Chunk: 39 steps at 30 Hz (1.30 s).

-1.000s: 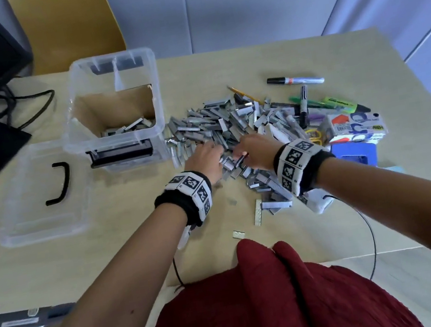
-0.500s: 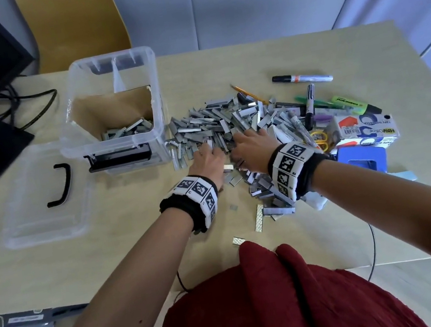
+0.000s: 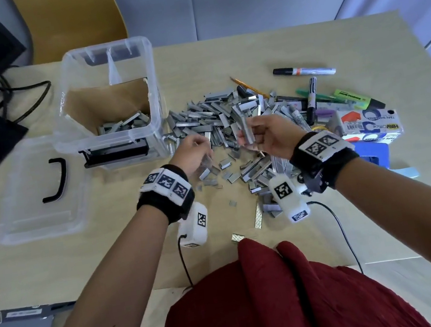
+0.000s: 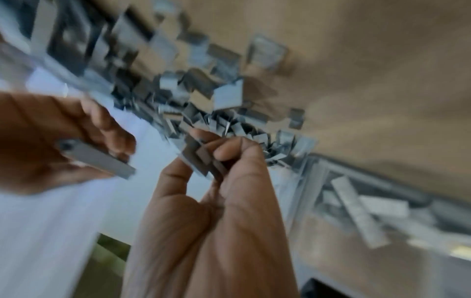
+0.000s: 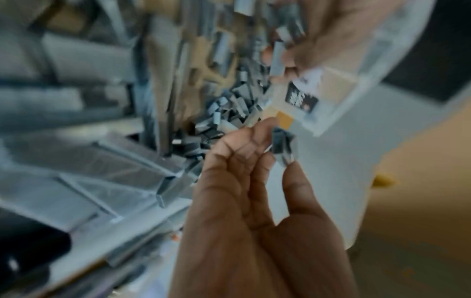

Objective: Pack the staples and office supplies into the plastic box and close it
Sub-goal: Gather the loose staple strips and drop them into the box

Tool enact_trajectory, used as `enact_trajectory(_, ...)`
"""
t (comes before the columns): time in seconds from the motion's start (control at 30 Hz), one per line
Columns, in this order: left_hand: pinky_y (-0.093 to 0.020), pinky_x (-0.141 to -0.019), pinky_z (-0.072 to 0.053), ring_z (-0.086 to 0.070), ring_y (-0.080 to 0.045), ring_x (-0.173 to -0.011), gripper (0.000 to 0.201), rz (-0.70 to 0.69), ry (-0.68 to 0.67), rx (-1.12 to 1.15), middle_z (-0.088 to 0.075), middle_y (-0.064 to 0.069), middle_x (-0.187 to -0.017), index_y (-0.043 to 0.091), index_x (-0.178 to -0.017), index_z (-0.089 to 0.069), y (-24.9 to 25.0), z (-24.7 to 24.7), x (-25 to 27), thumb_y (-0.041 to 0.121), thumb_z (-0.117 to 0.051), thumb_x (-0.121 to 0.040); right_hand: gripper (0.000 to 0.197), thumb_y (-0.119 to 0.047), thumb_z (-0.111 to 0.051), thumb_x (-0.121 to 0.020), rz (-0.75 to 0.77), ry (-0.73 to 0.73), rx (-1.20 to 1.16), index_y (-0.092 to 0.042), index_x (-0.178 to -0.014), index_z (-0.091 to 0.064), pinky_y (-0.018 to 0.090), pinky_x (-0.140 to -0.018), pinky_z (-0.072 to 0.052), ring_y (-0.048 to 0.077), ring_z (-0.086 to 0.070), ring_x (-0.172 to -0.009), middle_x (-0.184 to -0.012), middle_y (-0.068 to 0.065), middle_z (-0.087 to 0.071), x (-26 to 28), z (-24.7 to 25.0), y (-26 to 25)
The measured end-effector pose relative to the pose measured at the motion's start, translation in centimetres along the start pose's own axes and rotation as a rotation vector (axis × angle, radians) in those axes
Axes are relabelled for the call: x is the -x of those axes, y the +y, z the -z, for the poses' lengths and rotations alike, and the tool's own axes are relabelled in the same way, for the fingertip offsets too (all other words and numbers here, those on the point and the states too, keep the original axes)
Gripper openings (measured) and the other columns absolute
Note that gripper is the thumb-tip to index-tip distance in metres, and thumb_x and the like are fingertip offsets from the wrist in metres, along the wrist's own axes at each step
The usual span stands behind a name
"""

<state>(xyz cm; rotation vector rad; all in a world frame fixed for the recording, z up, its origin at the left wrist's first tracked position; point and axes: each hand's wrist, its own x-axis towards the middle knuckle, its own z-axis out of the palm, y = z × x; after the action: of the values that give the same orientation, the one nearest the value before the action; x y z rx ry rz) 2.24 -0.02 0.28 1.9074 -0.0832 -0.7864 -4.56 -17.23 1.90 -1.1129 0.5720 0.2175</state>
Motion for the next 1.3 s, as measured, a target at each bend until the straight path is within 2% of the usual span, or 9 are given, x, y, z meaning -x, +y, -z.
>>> enact_trajectory(0.1, -0.024, -0.056, -0.037, -0.048, -0.013, -0.058, 0.019, 0.168, -0.08, 0.704, -0.05, -0.005, -0.07, 0.009, -0.086, -0.05, -0.1, 0.5, 0.2, 0.003, -0.034, -0.092, 0.021, -0.014, -0.036, -0.088, -0.06, 0.0, -0.177, -0.01, -0.074, -0.05, 0.026, -0.057, -0.044, 0.015, -0.053, -0.049, -0.06, 0.005, -0.059, 0.2, -0.2, -0.2)
enact_trajectory(0.2, -0.015, -0.04, -0.032, -0.042, -0.009, -0.043, 0.023, 0.225, -0.097, 0.998, -0.047, 0.0, -0.056, 0.009, -0.078, -0.05, -0.6, 1.1, 0.1, 0.012, -0.031, -0.091, 0.025, -0.016, -0.043, -0.09, -0.022, 0.02, 0.125, -0.015, -0.064, -0.042, 0.024, -0.049, -0.03, 0.013, -0.035, -0.046, -0.051, -0.001, -0.044, -0.1, -1.1, 0.0)
enact_trajectory(0.4, -0.013, -0.029, -0.03, -0.04, -0.007, -0.034, 0.038, 0.315, -0.124, 1.137, -0.041, 0.005, -0.047, 0.017, -0.061, -0.04, -0.8, 1.8, -0.1, 0.035, -0.041, -0.095, 0.008, -0.008, -0.059, -0.084, 0.223, -0.099, 1.39, -0.01, -0.087, -0.052, 0.017, -0.058, -0.04, 0.015, -0.049, -0.072, -0.079, -0.001, -0.052, -0.8, -3.9, 1.5)
enact_trajectory(0.5, -0.012, -0.035, -0.041, -0.051, -0.008, -0.039, 0.034, 0.293, -0.103, 1.117, -0.051, 0.002, -0.051, 0.015, -0.065, -0.047, -0.7, 1.8, 0.3, 0.028, -0.045, -0.096, 0.025, -0.013, -0.055, -0.087, 0.227, -0.144, 1.696, -0.012, -0.112, -0.052, 0.029, -0.076, -0.051, 0.021, -0.058, -0.088, -0.1, 0.003, -0.061, -1.3, -5.0, 2.2)
enact_trajectory(0.67, -0.012, -0.034, -0.039, -0.05, -0.006, -0.036, 0.025, 0.242, -0.076, 0.931, -0.057, 0.002, -0.05, 0.01, -0.076, -0.056, -0.6, 2.2, 0.9, 0.013, -0.04, -0.095, 0.02, -0.016, -0.05, -0.091, 0.22, -0.106, 1.861, -0.006, -0.107, -0.055, 0.033, -0.075, -0.044, 0.023, -0.051, -0.084, -0.101, 0.009, -0.058, -1.4, -5.8, 2.3)
enact_trajectory(0.83, -0.012, -0.031, -0.023, -0.034, -0.001, -0.031, 0.026, 0.137, -0.075, 0.183, -0.044, 0.005, -0.053, 0.013, -0.072, -0.054, -0.7, 2.6, 1.4, 0.019, -0.047, -0.096, 0.018, -0.015, -0.061, -0.085, 0.083, -0.08, 1.56, -0.005, -0.074, -0.052, 0.028, -0.066, -0.043, 0.019, -0.049, -0.072, -0.077, 0.005, -0.05, -2.1, -4.6, 2.2)
enact_trajectory(0.97, -0.02, -0.048, -0.032, -0.045, -0.014, -0.056, 0.025, -0.05, -0.032, -0.573, -0.049, -0.004, -0.067, 0.011, -0.07, -0.052, -1.1, 2.0, 1.4, 0.019, -0.05, -0.094, 0.02, -0.011, -0.054, -0.09, -0.089, -0.107, 0.71, -0.006, -0.07, -0.053, 0.017, -0.038, -0.029, 0.008, -0.034, -0.04, -0.051, -0.001, -0.04, -1.4, -2.5, 1.3)
enact_trajectory(1.1, -0.031, -0.072, -0.04, -0.053, -0.025, -0.082, 0.018, -0.082, -0.151, -0.925, -0.054, -0.01, -0.082, 0.01, -0.084, -0.048, -1.3, 1.3, 1.4, 0.025, -0.046, -0.094, 0.032, -0.02, -0.043, -0.093, -0.155, -0.131, 0.007, -0.02, -0.062, -0.038, 0.017, -0.038, -0.021, 0.008, -0.024, -0.036, -0.041, -0.008, -0.026, -0.3, -1.2, 1.3)
enact_trajectory(1.3, -0.036, -0.08, -0.042, -0.055, -0.032, -0.105, 0.028, -0.092, -0.125, -1.177, -0.054, -0.014, -0.12, 0.005, -0.121, -0.042, -1.3, -0.1, 1.8, 0.02, -0.033, -0.101, 0.021, -0.025, -0.038, -0.069, -0.109, -0.238, -0.202, -0.011, -0.066, -0.054, 0.013, -0.035, -0.027, 0.012, -0.039, -0.036, -0.049, 0.0, -0.045, 0.7, -1.3, 1.6)
